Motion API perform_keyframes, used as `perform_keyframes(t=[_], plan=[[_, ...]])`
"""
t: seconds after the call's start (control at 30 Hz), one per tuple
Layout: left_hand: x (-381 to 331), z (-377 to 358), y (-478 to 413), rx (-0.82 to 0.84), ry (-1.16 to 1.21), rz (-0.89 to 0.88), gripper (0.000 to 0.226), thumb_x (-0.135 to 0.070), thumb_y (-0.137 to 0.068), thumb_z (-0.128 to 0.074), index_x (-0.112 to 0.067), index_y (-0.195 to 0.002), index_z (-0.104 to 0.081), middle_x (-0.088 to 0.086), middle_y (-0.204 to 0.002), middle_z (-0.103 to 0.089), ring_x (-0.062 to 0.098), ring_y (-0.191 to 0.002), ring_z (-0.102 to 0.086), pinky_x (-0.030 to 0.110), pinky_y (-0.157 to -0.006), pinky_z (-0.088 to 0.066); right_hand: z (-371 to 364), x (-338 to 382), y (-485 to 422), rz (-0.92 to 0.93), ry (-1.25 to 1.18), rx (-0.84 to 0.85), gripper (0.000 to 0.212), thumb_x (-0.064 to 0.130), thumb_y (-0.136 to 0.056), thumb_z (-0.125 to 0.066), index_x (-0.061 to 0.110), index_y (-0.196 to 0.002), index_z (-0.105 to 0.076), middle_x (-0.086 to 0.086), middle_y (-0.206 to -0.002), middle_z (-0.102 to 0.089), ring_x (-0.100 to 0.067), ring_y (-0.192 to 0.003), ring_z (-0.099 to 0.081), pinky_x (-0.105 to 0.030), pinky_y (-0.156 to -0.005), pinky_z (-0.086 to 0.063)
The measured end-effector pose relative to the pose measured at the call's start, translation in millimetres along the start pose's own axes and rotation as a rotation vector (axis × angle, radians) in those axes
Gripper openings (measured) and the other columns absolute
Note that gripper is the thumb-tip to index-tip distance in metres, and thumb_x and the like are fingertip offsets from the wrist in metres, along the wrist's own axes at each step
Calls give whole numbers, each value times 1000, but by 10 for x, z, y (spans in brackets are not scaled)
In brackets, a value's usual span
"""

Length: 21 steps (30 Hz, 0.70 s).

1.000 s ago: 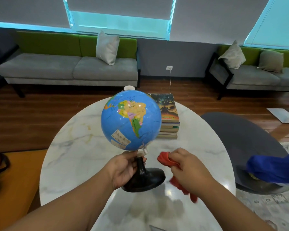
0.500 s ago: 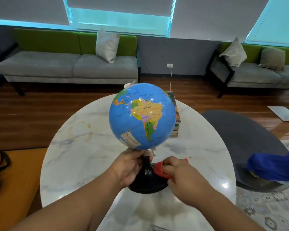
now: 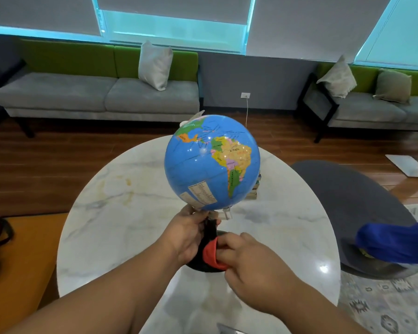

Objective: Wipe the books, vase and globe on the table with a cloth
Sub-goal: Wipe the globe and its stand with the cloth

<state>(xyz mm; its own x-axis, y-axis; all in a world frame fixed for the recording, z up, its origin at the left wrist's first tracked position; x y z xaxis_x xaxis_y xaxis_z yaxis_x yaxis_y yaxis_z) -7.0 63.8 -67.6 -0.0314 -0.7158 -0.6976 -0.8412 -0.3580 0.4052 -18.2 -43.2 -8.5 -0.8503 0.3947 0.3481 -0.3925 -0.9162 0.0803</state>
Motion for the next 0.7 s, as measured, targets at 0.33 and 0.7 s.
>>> perform_keyframes(t=[0.33, 0.7], plan=[[79, 2, -18, -31, -46, 94, 14, -3, -97, -45, 0, -107, -54, 15, -82, -66, 27, -79, -64, 36, -72, -53, 180, -201, 8, -85, 4, -109, 54, 25, -82, -32, 39, -130, -52, 25, -132, -40, -15, -95, -39, -28, -84, -45], [83, -73, 11, -11, -39, 111, 18, -3, -98, -44, -1, -113, -52, 13, -76, -69, 26, -76, -68, 42, -76, -54, 175, -77, 1, 3, 39, -22, 53, 34, -82, -24, 39, -122, -57, 18, -122, -45, -15, -93, -38, -29, -83, -42]])
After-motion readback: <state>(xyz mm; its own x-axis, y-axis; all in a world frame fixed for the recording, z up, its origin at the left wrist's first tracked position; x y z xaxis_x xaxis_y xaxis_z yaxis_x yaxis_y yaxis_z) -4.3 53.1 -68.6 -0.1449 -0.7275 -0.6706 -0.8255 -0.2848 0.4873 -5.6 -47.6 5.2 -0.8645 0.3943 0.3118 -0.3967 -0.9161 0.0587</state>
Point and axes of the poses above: each hand's wrist, its own y-axis away from the middle knuckle, its own z-axis out of the back of the hand, x = y × z, the point moved 10 cm from there along -y, towards the middle knuckle
